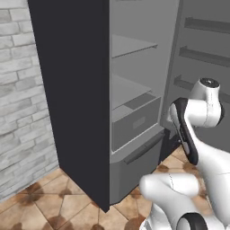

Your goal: Place one of the steaks on the plate and the other in the bowl. Then place the bowl in the fridge.

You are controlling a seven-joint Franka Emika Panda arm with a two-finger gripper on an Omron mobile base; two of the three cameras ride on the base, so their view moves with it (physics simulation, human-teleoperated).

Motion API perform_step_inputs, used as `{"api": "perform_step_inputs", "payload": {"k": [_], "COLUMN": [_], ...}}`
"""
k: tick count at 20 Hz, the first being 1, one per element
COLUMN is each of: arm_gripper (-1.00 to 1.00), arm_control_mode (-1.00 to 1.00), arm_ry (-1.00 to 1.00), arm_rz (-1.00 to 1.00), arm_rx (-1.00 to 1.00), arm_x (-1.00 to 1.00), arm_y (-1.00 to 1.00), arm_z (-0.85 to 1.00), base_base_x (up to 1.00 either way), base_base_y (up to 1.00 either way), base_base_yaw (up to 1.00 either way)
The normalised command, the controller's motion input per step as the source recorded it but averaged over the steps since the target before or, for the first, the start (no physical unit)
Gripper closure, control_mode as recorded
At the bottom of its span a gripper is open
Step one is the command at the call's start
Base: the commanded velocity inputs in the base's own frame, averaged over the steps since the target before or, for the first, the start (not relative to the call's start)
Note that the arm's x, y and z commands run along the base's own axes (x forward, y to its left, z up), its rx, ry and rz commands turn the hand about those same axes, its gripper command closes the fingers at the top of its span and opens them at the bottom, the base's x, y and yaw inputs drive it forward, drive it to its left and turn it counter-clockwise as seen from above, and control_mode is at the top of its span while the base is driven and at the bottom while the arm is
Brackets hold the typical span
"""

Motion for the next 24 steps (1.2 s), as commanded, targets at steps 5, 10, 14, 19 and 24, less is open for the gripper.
{"api": "perform_step_inputs", "payload": {"k": [5,10,14,19,24], "arm_gripper": [-1.00,-1.00,-1.00,-1.00,-1.00], "arm_control_mode": [-1.00,-1.00,1.00,1.00,1.00], "arm_ry": [0.16,0.00,-0.05,0.00,0.00], "arm_rz": [0.12,0.00,-0.06,0.00,0.00], "arm_rx": [0.04,-0.02,0.00,0.00,0.00], "arm_x": [0.00,0.00,-0.05,0.00,0.00], "arm_y": [0.41,0.00,0.00,0.00,0.00], "arm_z": [-0.15,-0.05,-0.04,0.00,0.00], "base_base_x": [0.00,0.00,-0.06,-0.08,0.00], "base_base_y": [0.00,0.00,0.01,0.16,0.11], "base_base_yaw": [0.00,0.00,-0.10,-0.74,-0.89]}}
